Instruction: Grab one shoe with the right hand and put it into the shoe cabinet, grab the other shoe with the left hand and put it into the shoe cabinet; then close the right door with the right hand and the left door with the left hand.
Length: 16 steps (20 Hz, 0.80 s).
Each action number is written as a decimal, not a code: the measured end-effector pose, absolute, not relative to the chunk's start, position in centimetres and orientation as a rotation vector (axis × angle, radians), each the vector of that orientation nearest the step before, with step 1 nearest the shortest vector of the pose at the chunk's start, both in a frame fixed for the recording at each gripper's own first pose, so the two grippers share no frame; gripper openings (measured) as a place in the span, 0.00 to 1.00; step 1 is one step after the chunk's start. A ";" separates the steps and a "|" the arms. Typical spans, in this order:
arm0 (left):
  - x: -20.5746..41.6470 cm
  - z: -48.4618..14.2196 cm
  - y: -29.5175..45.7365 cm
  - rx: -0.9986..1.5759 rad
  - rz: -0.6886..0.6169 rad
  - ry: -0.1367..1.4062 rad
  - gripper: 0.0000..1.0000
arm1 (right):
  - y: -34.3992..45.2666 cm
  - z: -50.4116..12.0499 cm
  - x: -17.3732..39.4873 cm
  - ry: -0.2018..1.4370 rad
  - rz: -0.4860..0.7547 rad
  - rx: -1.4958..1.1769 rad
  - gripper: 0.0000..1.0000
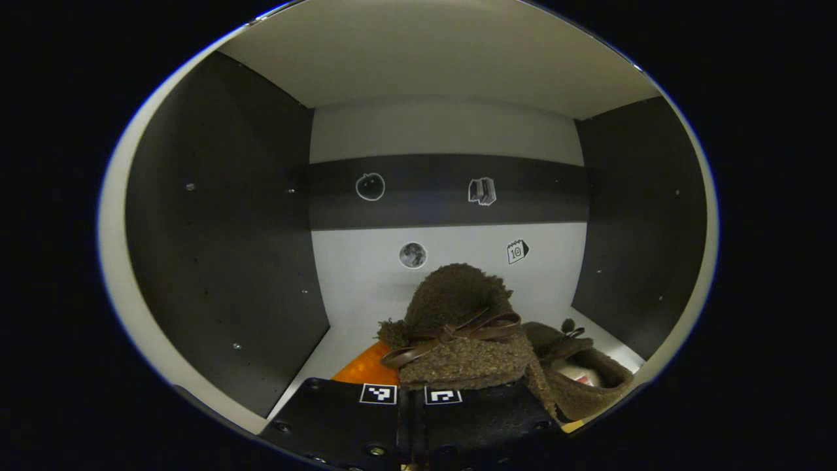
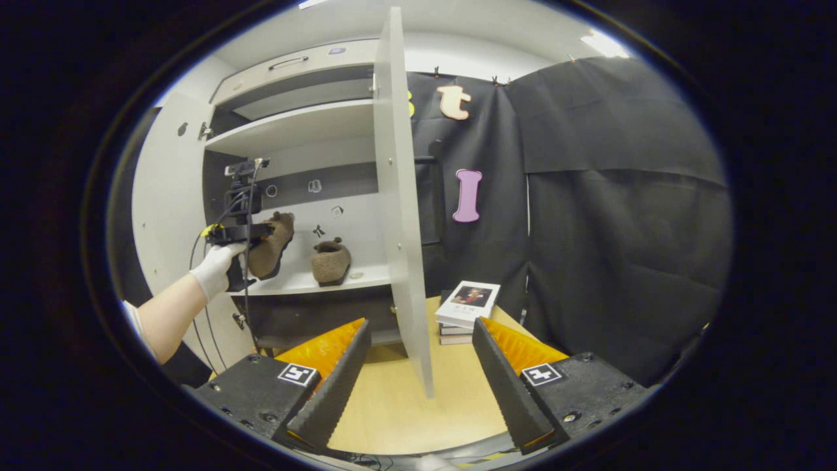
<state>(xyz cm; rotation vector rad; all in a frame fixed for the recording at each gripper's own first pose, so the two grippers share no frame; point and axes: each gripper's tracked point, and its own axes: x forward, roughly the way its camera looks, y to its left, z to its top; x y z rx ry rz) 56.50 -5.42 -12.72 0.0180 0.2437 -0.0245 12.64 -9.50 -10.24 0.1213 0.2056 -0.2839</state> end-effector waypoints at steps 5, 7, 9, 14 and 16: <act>59.1 -19.1 -5.6 0.006 -0.015 0.444 0.10 | -10.3 -10.9 12.5 0.229 -0.311 0.169 0.99; 59.0 -21.2 -5.3 0.023 -0.005 0.517 0.12 | -10.3 -11.1 12.6 0.235 -0.315 0.190 0.99; 58.8 -22.0 -5.1 0.038 -0.004 0.562 0.04 | -10.1 -11.4 12.7 0.244 -0.307 0.204 0.99; 58.0 -21.2 -6.2 0.044 -0.070 0.568 0.27 | -9.2 -11.4 13.3 0.251 -0.275 0.205 0.99; 57.5 -20.2 -5.6 0.073 -0.064 0.539 0.60 | -8.9 -11.4 13.6 0.251 -0.269 0.204 0.99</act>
